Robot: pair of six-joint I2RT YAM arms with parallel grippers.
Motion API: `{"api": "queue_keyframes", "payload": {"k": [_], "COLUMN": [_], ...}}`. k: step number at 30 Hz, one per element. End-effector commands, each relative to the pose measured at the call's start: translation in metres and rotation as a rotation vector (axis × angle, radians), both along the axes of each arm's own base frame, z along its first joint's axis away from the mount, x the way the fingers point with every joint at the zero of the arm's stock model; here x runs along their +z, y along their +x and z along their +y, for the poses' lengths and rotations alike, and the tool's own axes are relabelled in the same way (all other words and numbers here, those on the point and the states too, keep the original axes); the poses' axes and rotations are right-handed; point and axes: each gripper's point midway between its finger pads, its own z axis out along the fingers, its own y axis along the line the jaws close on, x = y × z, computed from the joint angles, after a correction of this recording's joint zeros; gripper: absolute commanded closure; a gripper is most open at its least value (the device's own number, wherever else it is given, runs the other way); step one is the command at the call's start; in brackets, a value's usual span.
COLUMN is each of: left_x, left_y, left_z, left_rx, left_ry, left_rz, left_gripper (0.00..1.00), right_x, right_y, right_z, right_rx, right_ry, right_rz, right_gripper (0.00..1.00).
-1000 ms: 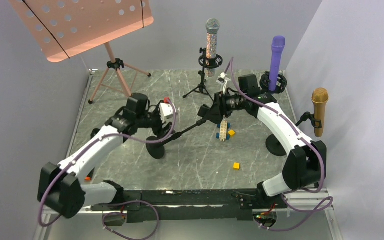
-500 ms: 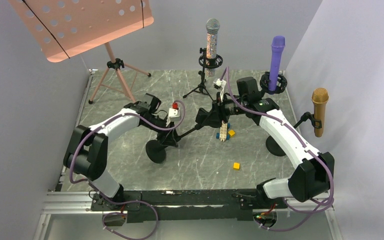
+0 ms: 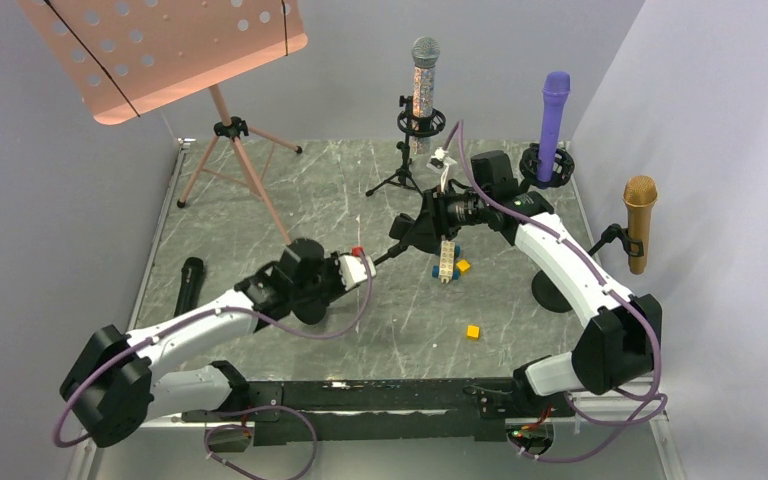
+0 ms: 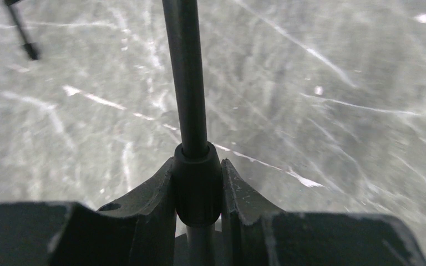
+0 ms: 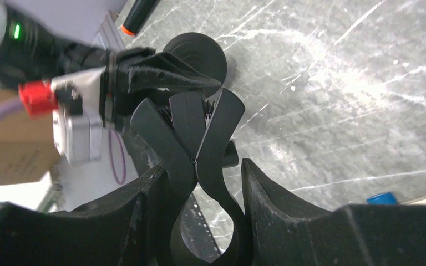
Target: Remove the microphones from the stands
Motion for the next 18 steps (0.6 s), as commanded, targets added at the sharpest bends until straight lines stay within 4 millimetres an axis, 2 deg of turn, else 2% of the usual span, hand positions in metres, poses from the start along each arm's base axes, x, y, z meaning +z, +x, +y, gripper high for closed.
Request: {"api": "queue_keyframes", "payload": {"k": [1, 4, 6, 7, 9, 10, 12, 15, 18], "left_x": [0.047, 0.029, 0.03, 0.034, 0.038, 0.039, 0.049, 0.066, 0.073], "left_y": [0.041, 0.036, 0.029, 0.024, 0.006, -0.004, -0.019, -0.025, -0.025], "left_z": [0.001, 0.0, -0.007, -0.013, -0.022, -0.023, -0.024, -0.014, -0.004], "left_rx": [0.306, 0.348, 0.307, 0.26, 0.126, 0.058, -0.049, -0.142, -0.202], "left_ry": [-0.051, -0.007, -0.024, -0.046, -0.063, -0.059, -0.086, -0.135, -0.165], "left_rz": [-0.34, -0.191, -0.142, -0.131, -0.08, -0.04, 0.028, 0.116, 0.24], "left_gripper": [1.0, 1.0, 0.98, 0.86, 0.55, 0.44, 0.31, 0.26, 0.26], "right_x": [-0.001, -0.009, -0.008, -0.007, -0.004, -0.002, 0.003, 0.011, 0.016], "right_y": [0.034, 0.036, 0.038, 0.038, 0.037, 0.036, 0.034, 0.028, 0.025], "right_z": [0.0, -0.001, -0.001, 0.0, 0.001, 0.002, 0.005, 0.007, 0.007], "right_rx": [-0.186, -0.191, -0.182, -0.174, -0.146, -0.13, -0.092, -0.027, 0.012], "right_ry": [0.017, 0.002, 0.001, 0.004, 0.018, 0.025, 0.045, 0.07, 0.076], "right_rz": [0.095, 0.108, 0.092, 0.082, 0.054, 0.036, 0.0, -0.061, -0.116], "right_gripper": [1.0, 1.0, 1.0, 1.0, 1.0, 1.0, 1.0, 1.0, 1.0]}}
